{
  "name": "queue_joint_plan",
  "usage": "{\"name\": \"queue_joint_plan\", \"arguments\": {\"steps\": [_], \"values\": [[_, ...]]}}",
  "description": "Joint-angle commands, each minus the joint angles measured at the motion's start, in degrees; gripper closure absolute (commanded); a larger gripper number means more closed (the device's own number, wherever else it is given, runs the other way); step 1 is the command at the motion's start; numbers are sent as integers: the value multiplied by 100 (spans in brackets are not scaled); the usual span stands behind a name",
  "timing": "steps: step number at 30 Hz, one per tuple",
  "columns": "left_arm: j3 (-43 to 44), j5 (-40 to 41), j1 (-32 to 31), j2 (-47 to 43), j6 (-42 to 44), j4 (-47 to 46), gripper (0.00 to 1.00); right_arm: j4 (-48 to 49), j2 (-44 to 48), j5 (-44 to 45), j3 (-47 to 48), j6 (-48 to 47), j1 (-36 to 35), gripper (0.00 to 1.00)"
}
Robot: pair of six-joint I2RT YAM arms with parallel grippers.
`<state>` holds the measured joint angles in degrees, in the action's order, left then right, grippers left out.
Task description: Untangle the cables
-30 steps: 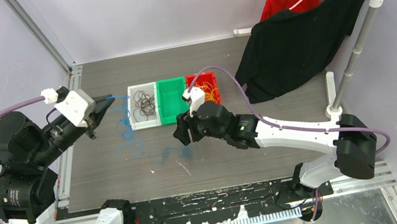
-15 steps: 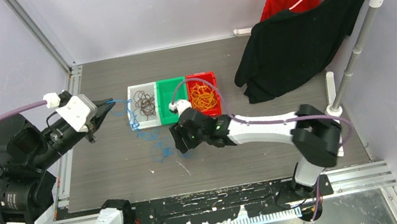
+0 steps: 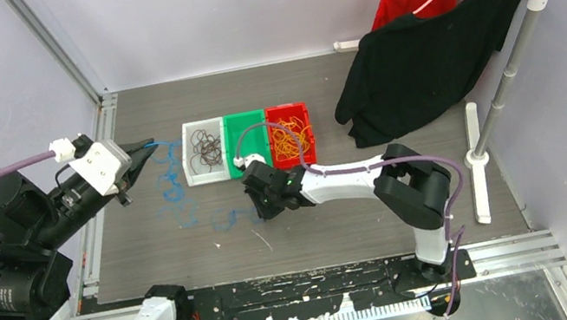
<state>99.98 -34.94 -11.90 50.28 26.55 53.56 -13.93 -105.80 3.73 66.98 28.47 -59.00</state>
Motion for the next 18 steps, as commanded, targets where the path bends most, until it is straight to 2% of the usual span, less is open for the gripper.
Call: {"name": "queue_joint_plan", "arguments": {"steps": [1, 9, 18], "values": [[-1, 46, -14, -13, 134, -53, 100, 149, 852, -55, 144, -223, 195, 97], [-21, -138, -14, -12, 208, 196, 100, 53, 1584, -499, 922, -838, 986, 99], [-59, -215, -14, -34, 272, 257, 100, -31, 1087, -633, 1921, -937, 1721, 99]]}}
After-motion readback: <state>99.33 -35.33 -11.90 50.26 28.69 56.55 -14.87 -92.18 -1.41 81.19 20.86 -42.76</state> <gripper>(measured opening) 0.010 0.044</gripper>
